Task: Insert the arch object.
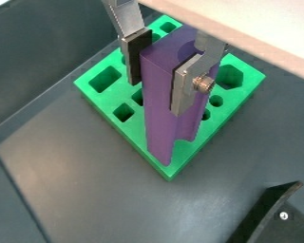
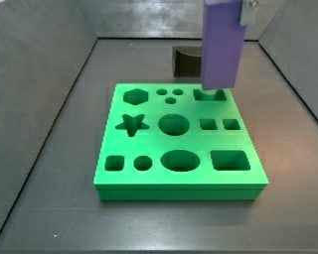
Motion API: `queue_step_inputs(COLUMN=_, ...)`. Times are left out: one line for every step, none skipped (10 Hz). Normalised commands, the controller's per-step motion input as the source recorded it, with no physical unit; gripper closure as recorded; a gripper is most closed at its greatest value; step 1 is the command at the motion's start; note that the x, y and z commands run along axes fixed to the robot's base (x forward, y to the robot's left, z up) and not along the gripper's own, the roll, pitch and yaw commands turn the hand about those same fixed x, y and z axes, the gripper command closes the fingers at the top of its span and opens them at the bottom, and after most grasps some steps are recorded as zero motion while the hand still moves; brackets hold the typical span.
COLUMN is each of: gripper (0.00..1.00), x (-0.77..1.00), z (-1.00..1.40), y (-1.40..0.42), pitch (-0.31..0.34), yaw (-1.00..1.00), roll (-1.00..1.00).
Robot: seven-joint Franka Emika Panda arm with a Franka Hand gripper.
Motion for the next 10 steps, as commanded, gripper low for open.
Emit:
queue_step_inputs(gripper=1.0, x=0.09, z=-0.29, y=-0.03, pitch=0.213, yaw=-0.17, roll=-0.15)
queue_step_inputs(gripper=1.0, x=0.07, z=-0.27, y=0.0, pitch=0.211, yaw=-0.13, roll=-0.2)
queue_step_inputs(gripper=1.0, x=0.0, z=-0.14, y=0.0, pitch=0.109, yaw=0.0, roll=-0.11)
queue_step_inputs(gripper=1.0, x=0.0, z=0.0, y=0.0, pitch=0.0, yaw=0.0, roll=0.0)
queue_step_inputs(gripper=1.0, x=0.0, z=-0.05, y=0.0, pitch=0.0, yaw=0.0, roll=-0.15)
queue_step_inputs(gripper=1.0, x=0.0, z=-0.01, y=0.0, pitch=0.001, yaw=0.05, roll=-0.33)
queue_step_inputs(gripper=1.0, x=0.0, z=-0.05, y=0.0, pitch=0.176, yaw=0.0, roll=-0.33)
queue_step_inputs(gripper=1.0, x=0.06, z=-0.16, y=0.0, pitch=0.29, yaw=0.0, roll=-0.31)
queue_step_inputs(gripper=1.0, x=0.06, z=-0.16, y=0.0, pitch=0.24, yaw=0.0, roll=-0.16)
queue_step_inputs(gripper=1.0, x=0.01, z=-0.12, y=0.0, pitch=0.1, yaw=0.0, roll=-0.01)
